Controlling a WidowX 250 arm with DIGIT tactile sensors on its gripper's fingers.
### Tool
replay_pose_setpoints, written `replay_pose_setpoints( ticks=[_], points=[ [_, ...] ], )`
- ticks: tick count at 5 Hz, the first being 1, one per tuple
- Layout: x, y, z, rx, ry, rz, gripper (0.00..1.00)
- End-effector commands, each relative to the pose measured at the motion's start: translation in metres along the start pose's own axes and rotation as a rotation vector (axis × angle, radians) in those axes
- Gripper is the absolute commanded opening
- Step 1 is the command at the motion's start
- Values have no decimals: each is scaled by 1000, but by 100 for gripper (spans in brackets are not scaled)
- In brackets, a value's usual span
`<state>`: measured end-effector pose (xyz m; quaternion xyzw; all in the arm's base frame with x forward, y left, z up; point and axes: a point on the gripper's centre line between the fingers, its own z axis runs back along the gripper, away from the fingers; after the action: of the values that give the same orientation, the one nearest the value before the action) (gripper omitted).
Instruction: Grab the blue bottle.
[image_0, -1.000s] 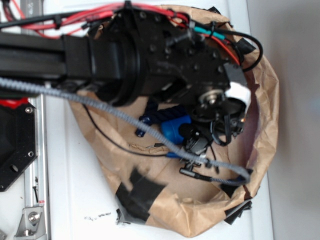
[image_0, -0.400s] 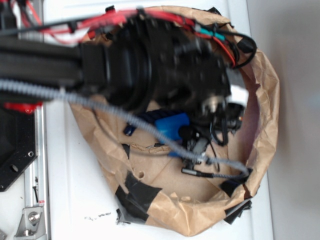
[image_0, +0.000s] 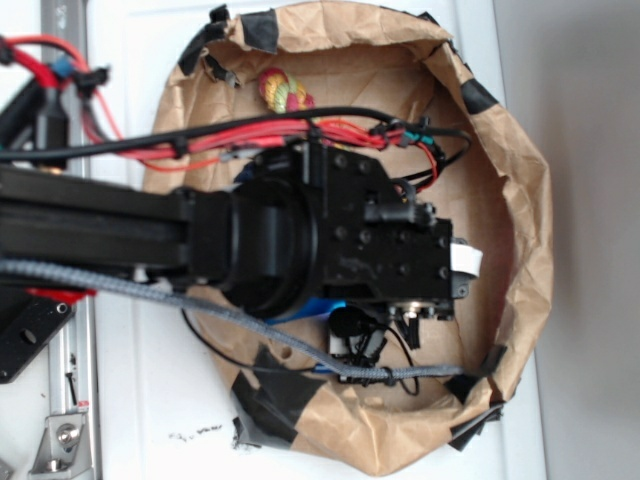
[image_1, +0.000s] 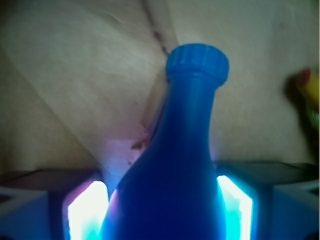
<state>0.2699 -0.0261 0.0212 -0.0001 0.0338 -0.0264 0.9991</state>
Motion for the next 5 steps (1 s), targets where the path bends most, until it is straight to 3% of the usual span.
replay_pose_setpoints(
  ticks=[1,2,3,4,5],
  points=[
    [5,-1,23,9,-41,29,0],
    [6,9,74,-18,-69,35,0],
    [5,16,126,-22,-229,33,0],
    [4,34,168,-76,-329,142,0],
    [3,37,166,-105,-310,184,0]
  ],
)
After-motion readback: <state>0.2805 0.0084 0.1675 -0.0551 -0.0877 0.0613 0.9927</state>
